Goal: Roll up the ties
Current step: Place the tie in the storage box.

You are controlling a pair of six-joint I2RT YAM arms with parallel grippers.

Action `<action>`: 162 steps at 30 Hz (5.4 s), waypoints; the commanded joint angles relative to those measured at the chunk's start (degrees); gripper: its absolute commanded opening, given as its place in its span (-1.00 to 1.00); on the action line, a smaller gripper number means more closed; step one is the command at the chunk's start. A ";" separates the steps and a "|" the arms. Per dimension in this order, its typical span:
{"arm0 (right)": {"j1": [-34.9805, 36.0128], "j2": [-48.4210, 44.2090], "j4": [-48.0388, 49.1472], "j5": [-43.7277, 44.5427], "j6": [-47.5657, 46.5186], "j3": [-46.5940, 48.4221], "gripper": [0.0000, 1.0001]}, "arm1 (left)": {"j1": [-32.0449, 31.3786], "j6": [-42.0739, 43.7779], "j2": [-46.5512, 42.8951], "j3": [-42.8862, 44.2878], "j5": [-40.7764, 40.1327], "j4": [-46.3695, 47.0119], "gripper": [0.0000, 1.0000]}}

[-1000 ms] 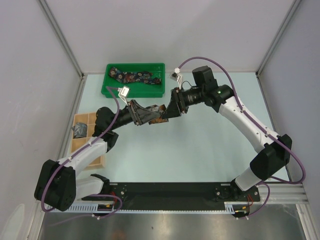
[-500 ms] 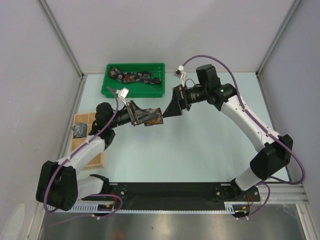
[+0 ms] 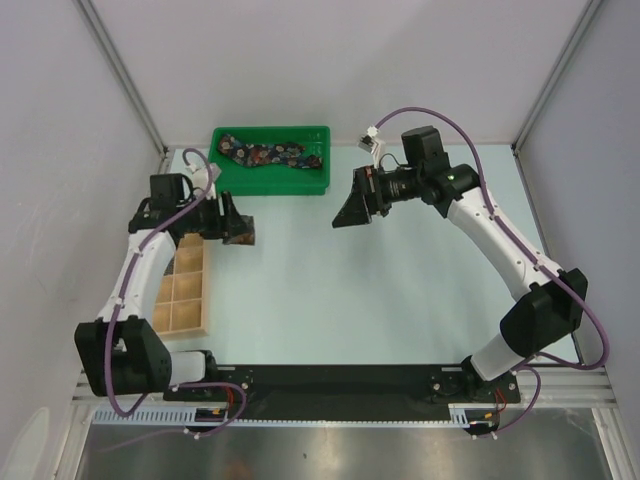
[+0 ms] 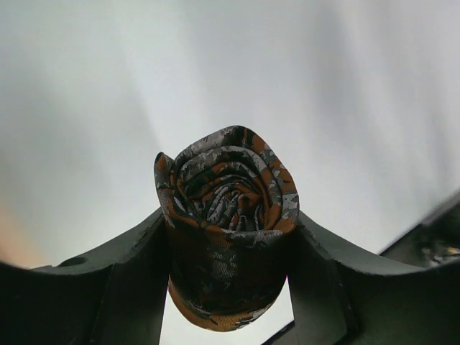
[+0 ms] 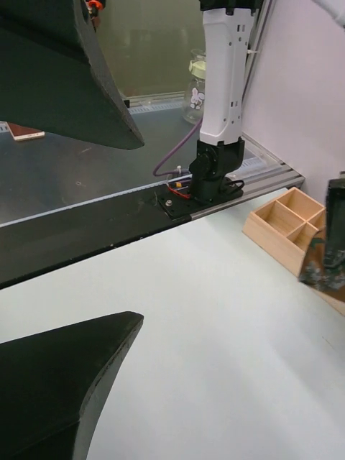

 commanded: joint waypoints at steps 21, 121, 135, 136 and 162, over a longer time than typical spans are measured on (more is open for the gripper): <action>-3.39 2.31 -12.22 6.33 -13.33 1.04 0.99 | 17.38 25.71 12.13 17.84 -34.30 -23.30 -1.00; -8.84 5.74 -14.16 -0.87 -14.39 -3.36 0.99 | 12.99 15.60 26.55 14.86 -34.12 -18.65 0.49; -8.75 5.74 -14.07 -1.05 -14.22 -3.36 0.99 | 12.72 15.78 25.49 15.91 -33.15 -19.97 0.53; -8.75 5.65 -13.98 -1.13 -14.13 -3.36 1.00 | 12.72 15.69 25.14 16.00 -33.15 -20.05 0.54; -8.40 5.83 -13.72 -1.40 -14.13 -3.36 0.99 | 11.67 17.01 19.08 17.85 -30.25 -21.55 0.48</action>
